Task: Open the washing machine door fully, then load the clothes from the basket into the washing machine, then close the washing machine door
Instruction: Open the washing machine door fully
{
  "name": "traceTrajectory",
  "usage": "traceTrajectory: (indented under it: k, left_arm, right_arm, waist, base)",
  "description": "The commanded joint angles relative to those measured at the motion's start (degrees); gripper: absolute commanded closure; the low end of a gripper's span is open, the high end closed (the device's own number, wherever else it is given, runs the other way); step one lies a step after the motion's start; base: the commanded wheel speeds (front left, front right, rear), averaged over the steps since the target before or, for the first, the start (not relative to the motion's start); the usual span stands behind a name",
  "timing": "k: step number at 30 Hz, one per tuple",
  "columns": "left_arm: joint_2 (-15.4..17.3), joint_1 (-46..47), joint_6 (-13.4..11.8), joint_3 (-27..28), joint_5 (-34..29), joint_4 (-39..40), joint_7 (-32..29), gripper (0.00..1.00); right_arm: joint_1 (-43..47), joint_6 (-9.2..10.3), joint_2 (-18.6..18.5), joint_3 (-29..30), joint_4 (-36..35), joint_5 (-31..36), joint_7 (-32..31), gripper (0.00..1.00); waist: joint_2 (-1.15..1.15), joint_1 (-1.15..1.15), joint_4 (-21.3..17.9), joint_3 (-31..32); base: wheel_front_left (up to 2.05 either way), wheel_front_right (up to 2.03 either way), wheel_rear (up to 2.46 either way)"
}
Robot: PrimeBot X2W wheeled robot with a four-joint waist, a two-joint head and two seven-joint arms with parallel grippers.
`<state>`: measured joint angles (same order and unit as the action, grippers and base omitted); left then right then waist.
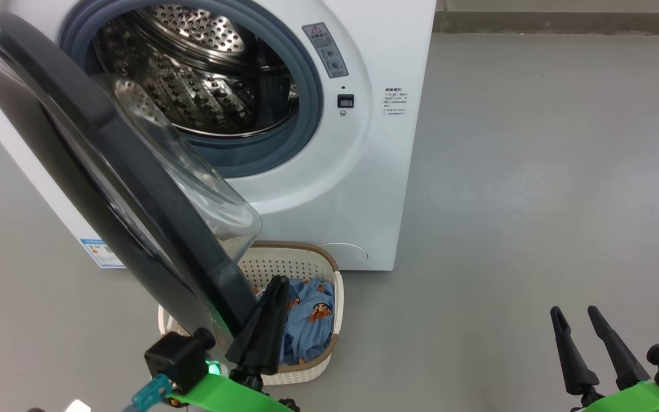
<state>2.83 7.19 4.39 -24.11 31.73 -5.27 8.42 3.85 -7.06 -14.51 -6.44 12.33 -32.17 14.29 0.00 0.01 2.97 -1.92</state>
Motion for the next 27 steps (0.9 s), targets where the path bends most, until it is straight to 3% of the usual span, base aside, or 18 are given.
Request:
traceTrajectory:
  k: [1,27]
  left_arm:
    - [0.11,2.35,-0.45,1.98,0.27,0.71,0.67,1.0]
    - [1.25,2.9,-2.51,4.35,1.87,-3.57,1.96,1.0]
  right_arm:
    - [-1.82,-0.43,-1.08,-0.92,-1.42,0.32,0.71,0.0]
    - [-1.75,-0.43,-1.49,-0.88,-1.68,0.47,0.71,0.0]
  waist:
    - [0.0,-0.01,0.04,0.05]
    - [0.0,-0.01,2.89,0.08]
  base:
    - [0.0,0.0,0.0]
    - [0.0,0.0,0.0]
